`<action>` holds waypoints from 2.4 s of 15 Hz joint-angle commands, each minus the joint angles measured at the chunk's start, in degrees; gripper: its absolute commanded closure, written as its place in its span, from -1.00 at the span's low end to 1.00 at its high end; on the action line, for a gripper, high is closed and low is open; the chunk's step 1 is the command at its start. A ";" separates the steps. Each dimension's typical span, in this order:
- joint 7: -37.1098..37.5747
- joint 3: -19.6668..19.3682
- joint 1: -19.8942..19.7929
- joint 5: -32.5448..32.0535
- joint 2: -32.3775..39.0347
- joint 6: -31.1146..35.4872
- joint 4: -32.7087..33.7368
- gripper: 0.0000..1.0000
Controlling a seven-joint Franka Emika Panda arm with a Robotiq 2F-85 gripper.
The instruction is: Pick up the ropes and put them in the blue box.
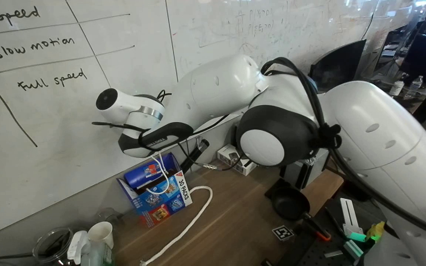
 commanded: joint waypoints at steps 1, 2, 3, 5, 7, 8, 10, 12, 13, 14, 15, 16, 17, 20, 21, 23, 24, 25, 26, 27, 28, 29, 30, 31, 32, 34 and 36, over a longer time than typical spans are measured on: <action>-9.79 2.29 -2.87 8.33 4.26 -6.39 9.99 0.90; -12.24 2.57 -3.52 10.87 4.84 -8.16 11.70 0.90; -14.24 2.85 -4.17 12.90 5.71 -10.10 13.74 0.90; -16.21 2.96 -5.09 16.00 7.12 -13.29 16.37 0.90; -17.53 3.44 -6.08 18.67 8.85 -14.84 18.10 0.90; -17.97 3.60 -6.45 19.73 9.89 -14.91 18.63 0.90; -18.71 4.23 -7.06 21.73 11.94 -14.67 19.10 0.90; -18.68 5.02 -7.38 22.30 13.78 -13.39 18.16 0.90; -18.59 5.28 -7.36 22.28 14.68 -13.10 17.95 0.90; -18.60 5.54 -7.37 22.32 15.71 -13.51 18.54 0.90; -18.55 5.70 -7.28 22.24 16.30 -13.41 18.52 0.90; -18.81 5.06 -6.78 23.02 17.46 -14.02 19.57 0.90; -18.55 4.98 -6.70 23.25 18.09 -14.46 20.19 0.88; -18.07 5.46 -6.98 22.79 18.71 -14.22 20.42 0.15; -18.14 5.47 -6.97 22.80 18.76 -14.37 20.67 0.01; -17.83 5.32 -6.78 22.60 18.27 -14.11 20.41 -0.30; -17.69 5.22 -6.67 22.48 17.96 -14.07 20.43 -0.44; -17.50 5.10 -6.51 22.28 17.34 -13.76 19.98 -0.62; -17.25 4.97 -6.39 22.14 16.73 -13.66 19.58 -0.75; -17.07 4.87 -6.29 22.06 16.08 -13.86 19.33 -0.92; -16.84 4.89 -6.18 22.16 14.86 -14.97 18.38 -0.99; -16.54 4.90 -6.11 22.22 13.54 -15.46 17.11 -1.00; -16.13 4.80 -5.98 22.12 12.14 -15.52 15.85 -1.00; -16.15 4.88 -5.92 22.11 10.79 -15.76 14.73 -1.00; -15.60 4.60 -5.63 21.72 8.71 -15.35 12.67 -1.00; -14.65 4.40 -5.41 21.54 4.21 -15.60 8.77 -1.00; -12.74 3.51 -4.86 20.57 -1.14 -16.32 2.85 -1.00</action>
